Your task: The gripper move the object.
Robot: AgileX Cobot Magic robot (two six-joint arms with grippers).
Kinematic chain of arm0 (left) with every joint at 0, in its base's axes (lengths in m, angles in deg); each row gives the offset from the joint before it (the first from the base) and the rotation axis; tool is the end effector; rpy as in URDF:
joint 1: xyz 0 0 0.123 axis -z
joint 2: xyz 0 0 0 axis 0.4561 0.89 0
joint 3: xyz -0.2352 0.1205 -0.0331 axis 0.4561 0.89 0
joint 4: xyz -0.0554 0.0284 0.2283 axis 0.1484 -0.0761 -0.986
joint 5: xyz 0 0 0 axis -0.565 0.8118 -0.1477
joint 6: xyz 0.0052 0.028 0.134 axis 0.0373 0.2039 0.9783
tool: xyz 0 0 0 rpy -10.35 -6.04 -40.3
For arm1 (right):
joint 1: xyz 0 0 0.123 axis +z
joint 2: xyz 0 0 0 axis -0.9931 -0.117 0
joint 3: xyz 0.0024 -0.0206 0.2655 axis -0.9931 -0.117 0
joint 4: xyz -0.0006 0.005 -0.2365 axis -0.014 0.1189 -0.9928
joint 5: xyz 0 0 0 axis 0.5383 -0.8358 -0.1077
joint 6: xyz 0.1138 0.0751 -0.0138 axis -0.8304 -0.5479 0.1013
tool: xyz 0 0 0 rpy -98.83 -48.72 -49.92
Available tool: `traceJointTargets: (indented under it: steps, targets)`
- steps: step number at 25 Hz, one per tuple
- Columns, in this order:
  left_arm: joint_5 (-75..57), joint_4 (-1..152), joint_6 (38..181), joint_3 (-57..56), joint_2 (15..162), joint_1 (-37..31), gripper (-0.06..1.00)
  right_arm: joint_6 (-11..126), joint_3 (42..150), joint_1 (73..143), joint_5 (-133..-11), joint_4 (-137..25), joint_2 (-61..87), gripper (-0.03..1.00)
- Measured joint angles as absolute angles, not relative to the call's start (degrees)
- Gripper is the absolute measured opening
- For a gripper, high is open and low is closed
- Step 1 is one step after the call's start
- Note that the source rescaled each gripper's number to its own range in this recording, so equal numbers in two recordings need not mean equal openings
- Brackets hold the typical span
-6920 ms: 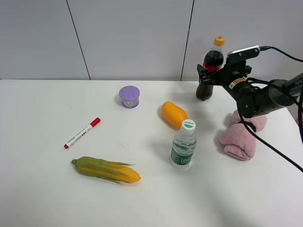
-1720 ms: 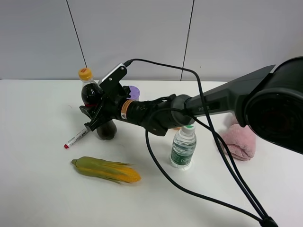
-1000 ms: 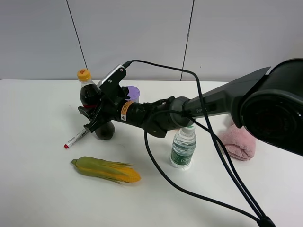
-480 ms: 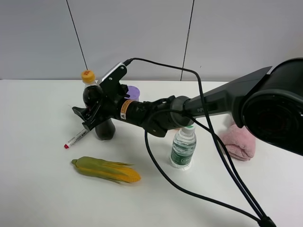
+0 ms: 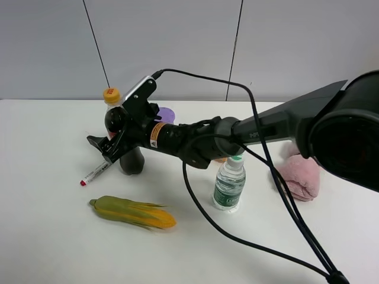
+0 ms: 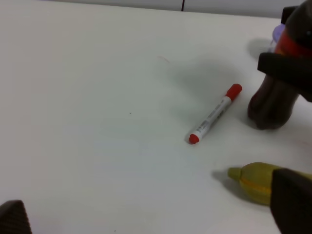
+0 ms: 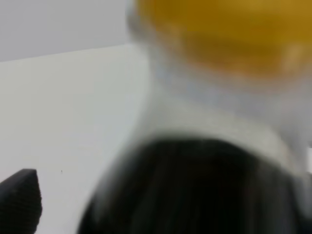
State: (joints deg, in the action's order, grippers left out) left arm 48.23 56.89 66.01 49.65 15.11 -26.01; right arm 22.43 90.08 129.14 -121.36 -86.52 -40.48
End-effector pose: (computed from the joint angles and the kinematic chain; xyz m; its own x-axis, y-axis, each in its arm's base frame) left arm 0.0388 0.0106 0.2531 -0.4330 -0.1032 -0.8955 -0.1038 0.9925 -0.0642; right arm 0.3213 0.3794 0.1329 -0.0333 -0.1602 -0.9865 -0.8714 0.4881 -0.0499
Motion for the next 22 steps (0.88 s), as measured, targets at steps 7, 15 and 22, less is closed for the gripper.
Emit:
traceJointTargets:
  steps: [7, 15, 22]
  targets:
    - [48.2, 56.9, 66.0, 49.7, 15.1, -26.0, 1.00, 18.0, 90.1, 129.1, -112.3, -87.0, -31.0, 0.99]
    - [48.2, 56.9, 66.0, 49.7, 15.1, -26.0, 1.00, 12.9, 90.1, 129.1, -104.7, -87.2, -19.8, 0.99]
    - [48.2, 56.9, 66.0, 49.7, 15.1, -26.0, 1.00, 12.1, 90.1, 130.3, -87.3, -88.1, -7.2, 0.99]
